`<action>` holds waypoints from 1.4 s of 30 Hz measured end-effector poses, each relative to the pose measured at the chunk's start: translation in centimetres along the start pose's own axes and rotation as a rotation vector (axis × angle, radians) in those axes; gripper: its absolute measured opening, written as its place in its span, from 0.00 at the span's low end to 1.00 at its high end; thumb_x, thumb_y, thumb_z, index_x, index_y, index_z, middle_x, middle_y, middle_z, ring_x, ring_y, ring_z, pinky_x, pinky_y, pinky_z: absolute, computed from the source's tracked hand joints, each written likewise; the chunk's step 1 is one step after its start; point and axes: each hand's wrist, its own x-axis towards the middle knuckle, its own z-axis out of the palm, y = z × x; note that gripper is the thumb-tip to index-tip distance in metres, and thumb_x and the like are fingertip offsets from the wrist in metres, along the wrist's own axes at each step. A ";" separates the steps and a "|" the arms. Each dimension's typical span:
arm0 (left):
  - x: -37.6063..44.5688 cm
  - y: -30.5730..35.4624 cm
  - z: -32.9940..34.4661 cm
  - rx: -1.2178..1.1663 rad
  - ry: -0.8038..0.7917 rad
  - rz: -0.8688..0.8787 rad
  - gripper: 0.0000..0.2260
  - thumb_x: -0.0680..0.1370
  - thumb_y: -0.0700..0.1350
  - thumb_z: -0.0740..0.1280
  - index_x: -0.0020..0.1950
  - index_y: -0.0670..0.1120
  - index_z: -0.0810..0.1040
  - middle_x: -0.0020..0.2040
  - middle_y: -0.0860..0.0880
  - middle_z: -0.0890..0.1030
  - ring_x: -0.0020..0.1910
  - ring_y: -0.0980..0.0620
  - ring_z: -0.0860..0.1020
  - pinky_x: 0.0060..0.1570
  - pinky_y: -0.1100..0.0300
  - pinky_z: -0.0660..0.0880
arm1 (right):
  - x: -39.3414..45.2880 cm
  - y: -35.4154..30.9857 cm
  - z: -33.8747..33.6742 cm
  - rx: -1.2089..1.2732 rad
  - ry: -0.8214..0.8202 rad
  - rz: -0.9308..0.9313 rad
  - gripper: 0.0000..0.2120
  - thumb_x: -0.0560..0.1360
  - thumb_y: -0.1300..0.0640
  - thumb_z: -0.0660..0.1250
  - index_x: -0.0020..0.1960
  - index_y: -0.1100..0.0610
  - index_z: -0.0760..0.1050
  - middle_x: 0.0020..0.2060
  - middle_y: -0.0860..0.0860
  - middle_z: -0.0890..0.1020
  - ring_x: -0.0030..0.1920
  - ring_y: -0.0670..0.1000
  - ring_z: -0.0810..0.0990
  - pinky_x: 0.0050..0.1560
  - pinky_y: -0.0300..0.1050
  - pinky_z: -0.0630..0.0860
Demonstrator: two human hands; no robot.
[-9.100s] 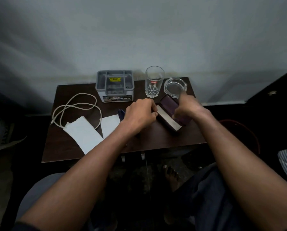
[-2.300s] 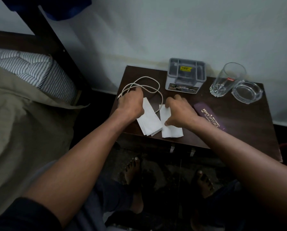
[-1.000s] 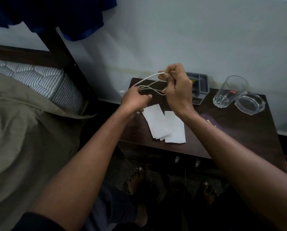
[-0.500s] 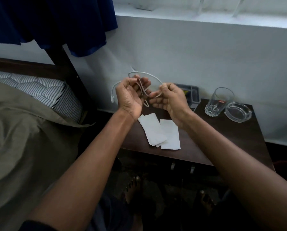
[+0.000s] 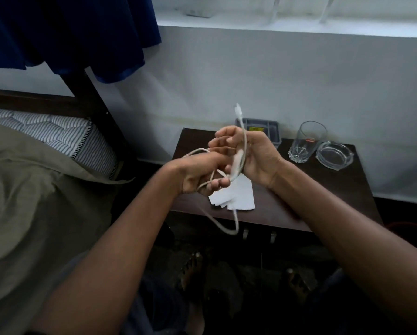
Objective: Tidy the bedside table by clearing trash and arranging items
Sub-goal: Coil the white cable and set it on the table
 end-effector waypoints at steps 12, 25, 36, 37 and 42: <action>-2.3 -2.5 4.5 0.520 -0.258 -0.044 0.16 0.87 0.53 0.62 0.61 0.45 0.84 0.60 0.44 0.88 0.60 0.49 0.85 0.54 0.56 0.83 | -5.9 2.1 -1.8 -0.608 0.228 0.335 0.37 0.85 0.32 0.46 0.50 0.60 0.81 0.31 0.55 0.79 0.26 0.52 0.77 0.34 0.44 0.78; -2.5 -1.1 7.3 0.621 -0.159 0.061 0.21 0.89 0.55 0.56 0.50 0.43 0.82 0.43 0.42 0.88 0.42 0.46 0.88 0.54 0.53 0.83 | -9.2 3.1 -1.5 -0.705 0.231 0.323 0.22 0.87 0.45 0.58 0.54 0.61 0.83 0.37 0.55 0.83 0.33 0.50 0.81 0.41 0.46 0.80; 0.3 -0.2 5.4 0.077 0.255 0.313 0.15 0.88 0.46 0.63 0.52 0.40 0.86 0.40 0.45 0.85 0.39 0.50 0.86 0.44 0.56 0.85 | -8.0 2.5 -2.1 -0.356 0.227 0.243 0.28 0.82 0.30 0.56 0.53 0.54 0.77 0.46 0.54 0.86 0.47 0.56 0.87 0.49 0.51 0.78; 0.7 -0.2 5.1 0.086 0.319 0.352 0.14 0.86 0.46 0.66 0.52 0.40 0.87 0.41 0.45 0.87 0.40 0.49 0.86 0.47 0.55 0.85 | -8.0 2.7 -1.9 -0.398 0.175 0.261 0.25 0.83 0.33 0.58 0.57 0.55 0.78 0.49 0.57 0.87 0.50 0.58 0.87 0.50 0.50 0.79; 1.8 -0.4 4.7 0.852 0.759 0.270 0.20 0.84 0.60 0.64 0.46 0.46 0.84 0.39 0.49 0.82 0.45 0.43 0.83 0.38 0.53 0.71 | -7.5 3.1 -2.0 -0.515 0.248 0.172 0.11 0.88 0.59 0.59 0.56 0.60 0.81 0.36 0.52 0.77 0.37 0.52 0.81 0.43 0.43 0.81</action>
